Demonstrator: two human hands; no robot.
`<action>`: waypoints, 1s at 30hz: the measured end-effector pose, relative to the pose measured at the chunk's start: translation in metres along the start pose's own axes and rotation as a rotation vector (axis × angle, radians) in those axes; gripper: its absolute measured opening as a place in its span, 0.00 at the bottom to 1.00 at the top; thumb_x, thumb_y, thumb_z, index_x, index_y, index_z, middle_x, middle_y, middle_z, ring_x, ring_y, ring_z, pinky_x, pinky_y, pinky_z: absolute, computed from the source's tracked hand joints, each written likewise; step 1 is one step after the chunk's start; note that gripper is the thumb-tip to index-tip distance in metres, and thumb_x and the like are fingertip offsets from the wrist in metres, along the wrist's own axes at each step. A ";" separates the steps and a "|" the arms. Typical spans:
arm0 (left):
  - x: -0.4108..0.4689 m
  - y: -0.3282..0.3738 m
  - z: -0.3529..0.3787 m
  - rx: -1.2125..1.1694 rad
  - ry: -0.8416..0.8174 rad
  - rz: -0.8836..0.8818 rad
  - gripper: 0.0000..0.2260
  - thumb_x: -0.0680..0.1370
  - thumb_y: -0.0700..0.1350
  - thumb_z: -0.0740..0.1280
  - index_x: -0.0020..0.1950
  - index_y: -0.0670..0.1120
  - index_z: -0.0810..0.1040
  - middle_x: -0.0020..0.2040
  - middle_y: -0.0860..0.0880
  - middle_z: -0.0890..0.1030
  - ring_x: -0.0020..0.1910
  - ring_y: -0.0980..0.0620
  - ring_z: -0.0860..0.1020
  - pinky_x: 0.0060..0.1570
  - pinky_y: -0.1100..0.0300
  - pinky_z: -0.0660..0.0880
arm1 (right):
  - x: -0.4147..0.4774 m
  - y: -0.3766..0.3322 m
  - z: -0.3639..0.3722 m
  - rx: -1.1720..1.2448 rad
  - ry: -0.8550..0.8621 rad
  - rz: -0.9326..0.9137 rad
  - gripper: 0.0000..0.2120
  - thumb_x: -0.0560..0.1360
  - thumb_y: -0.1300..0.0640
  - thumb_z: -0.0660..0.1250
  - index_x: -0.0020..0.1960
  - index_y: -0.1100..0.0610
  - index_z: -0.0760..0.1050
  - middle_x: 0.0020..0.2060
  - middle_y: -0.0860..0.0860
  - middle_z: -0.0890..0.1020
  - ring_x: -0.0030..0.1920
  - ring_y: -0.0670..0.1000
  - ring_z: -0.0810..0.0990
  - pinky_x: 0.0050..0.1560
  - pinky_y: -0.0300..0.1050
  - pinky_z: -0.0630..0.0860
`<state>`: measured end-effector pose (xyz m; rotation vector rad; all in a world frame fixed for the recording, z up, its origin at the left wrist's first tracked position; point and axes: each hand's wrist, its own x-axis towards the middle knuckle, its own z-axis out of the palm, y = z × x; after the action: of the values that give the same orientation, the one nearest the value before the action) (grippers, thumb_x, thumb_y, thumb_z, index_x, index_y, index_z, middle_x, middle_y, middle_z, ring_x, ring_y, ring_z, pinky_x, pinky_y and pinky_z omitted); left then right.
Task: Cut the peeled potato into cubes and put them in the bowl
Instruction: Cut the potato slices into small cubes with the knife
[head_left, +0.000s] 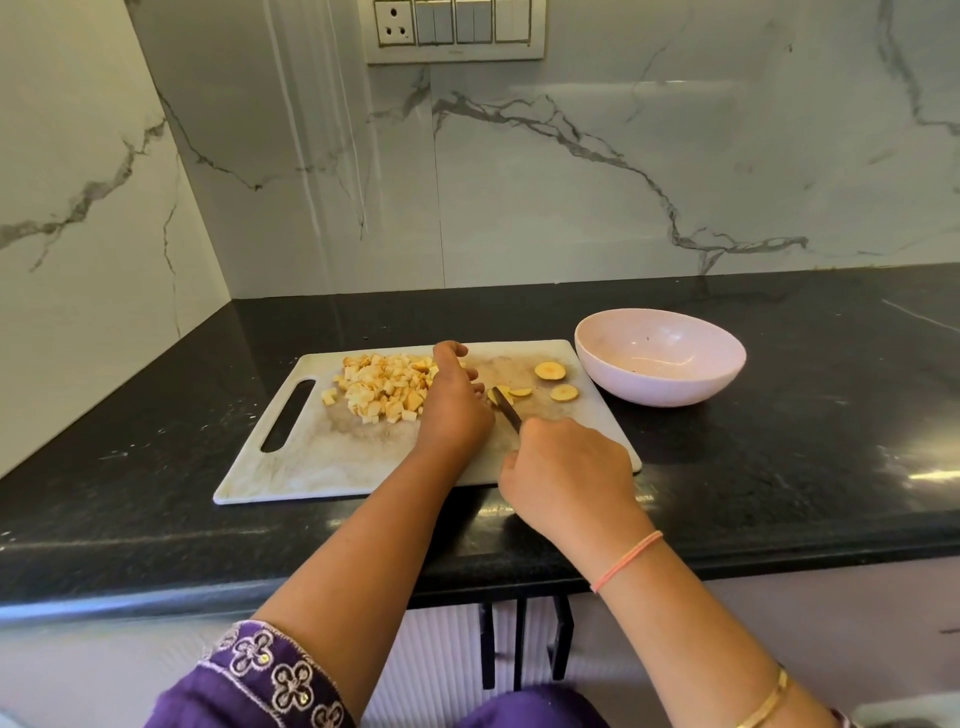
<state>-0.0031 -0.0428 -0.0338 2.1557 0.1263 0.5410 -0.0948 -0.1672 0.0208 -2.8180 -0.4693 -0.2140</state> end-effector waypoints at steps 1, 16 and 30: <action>0.000 0.000 0.001 0.003 0.005 -0.003 0.23 0.77 0.33 0.62 0.66 0.47 0.57 0.56 0.48 0.72 0.53 0.54 0.75 0.49 0.64 0.73 | 0.000 0.000 0.000 -0.001 -0.004 -0.005 0.08 0.79 0.53 0.58 0.52 0.55 0.73 0.42 0.51 0.75 0.41 0.52 0.72 0.40 0.44 0.67; -0.003 0.002 0.002 0.057 0.002 -0.011 0.22 0.77 0.33 0.62 0.66 0.47 0.58 0.54 0.47 0.74 0.52 0.53 0.76 0.53 0.59 0.76 | -0.019 0.007 -0.009 -0.002 -0.005 -0.012 0.08 0.78 0.52 0.56 0.51 0.54 0.72 0.32 0.47 0.65 0.39 0.52 0.70 0.37 0.43 0.63; -0.009 0.013 0.001 0.222 -0.065 0.095 0.18 0.76 0.45 0.68 0.65 0.47 0.70 0.59 0.49 0.75 0.52 0.54 0.74 0.50 0.63 0.72 | 0.009 0.040 -0.012 0.042 0.035 0.127 0.10 0.78 0.52 0.55 0.48 0.56 0.72 0.37 0.51 0.72 0.40 0.55 0.72 0.38 0.44 0.66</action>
<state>-0.0123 -0.0543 -0.0268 2.4027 0.0504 0.5311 -0.0741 -0.2041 0.0238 -2.7852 -0.2829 -0.2245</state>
